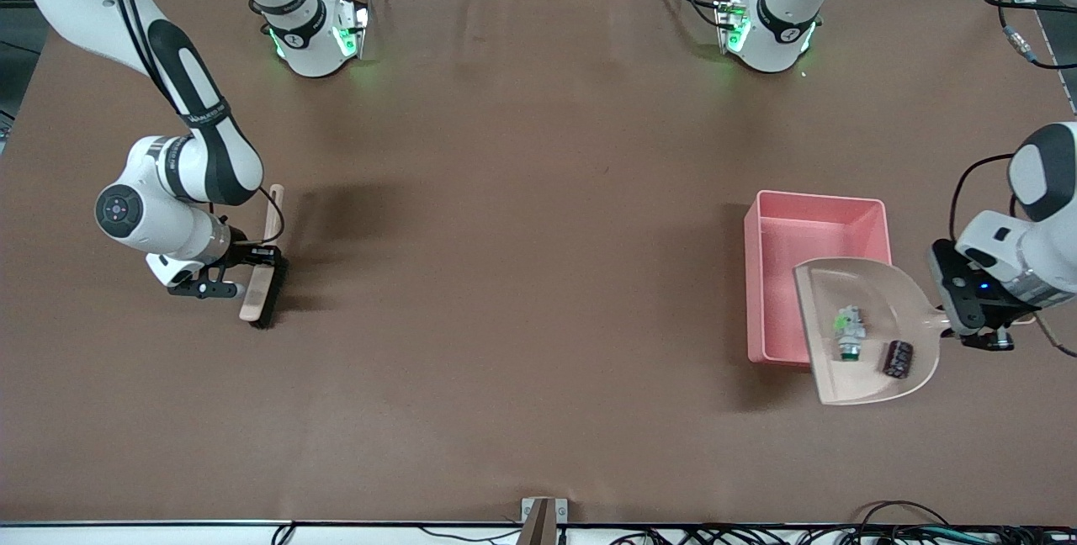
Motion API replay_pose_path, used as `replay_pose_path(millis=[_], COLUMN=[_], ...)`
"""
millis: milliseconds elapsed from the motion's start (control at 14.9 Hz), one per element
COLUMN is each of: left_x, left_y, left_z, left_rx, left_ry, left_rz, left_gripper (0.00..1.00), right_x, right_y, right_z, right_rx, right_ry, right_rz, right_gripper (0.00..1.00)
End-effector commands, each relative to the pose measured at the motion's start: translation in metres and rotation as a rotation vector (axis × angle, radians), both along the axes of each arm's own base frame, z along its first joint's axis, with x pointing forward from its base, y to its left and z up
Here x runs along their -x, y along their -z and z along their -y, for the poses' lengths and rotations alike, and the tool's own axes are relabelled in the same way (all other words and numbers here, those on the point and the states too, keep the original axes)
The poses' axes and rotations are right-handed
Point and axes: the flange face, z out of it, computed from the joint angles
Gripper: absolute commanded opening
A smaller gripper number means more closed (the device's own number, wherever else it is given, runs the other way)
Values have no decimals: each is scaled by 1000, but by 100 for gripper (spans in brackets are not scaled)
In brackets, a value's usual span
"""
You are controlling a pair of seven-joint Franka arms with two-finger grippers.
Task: Clean e-waste and dump in bin
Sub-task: 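Lift the dustpan over the pink bin while the right gripper returns the brush, then tilt the dustpan with the left gripper to dump items into the bin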
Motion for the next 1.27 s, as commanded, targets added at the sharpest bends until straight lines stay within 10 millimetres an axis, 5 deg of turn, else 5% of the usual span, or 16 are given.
replay_pose_path(millis=[0,134,201,535,1204], left_x=[23,34,37,44,32], left_y=[5,18,20,38,6], left_z=[-25,-24,-24,-22,83], left_rx=[-19,-78,-116,-318,-602], left_ry=[1,26,42,26,171], left_rz=[-40,-68,-76,-80,23], left_gripper=[2,2,2,2,0], right_x=[-10,-17,-20,-39,-27], right_y=[-4,-11,-16,-68,-314], right_z=[-3,-2,-4,-6,-23], right_rx=[6,4,1,4,9], right_ry=[-9,-8,-21,-30,-66], right_rz=[11,-7,-23,27,23], right_gripper=[42,67,98,100,100])
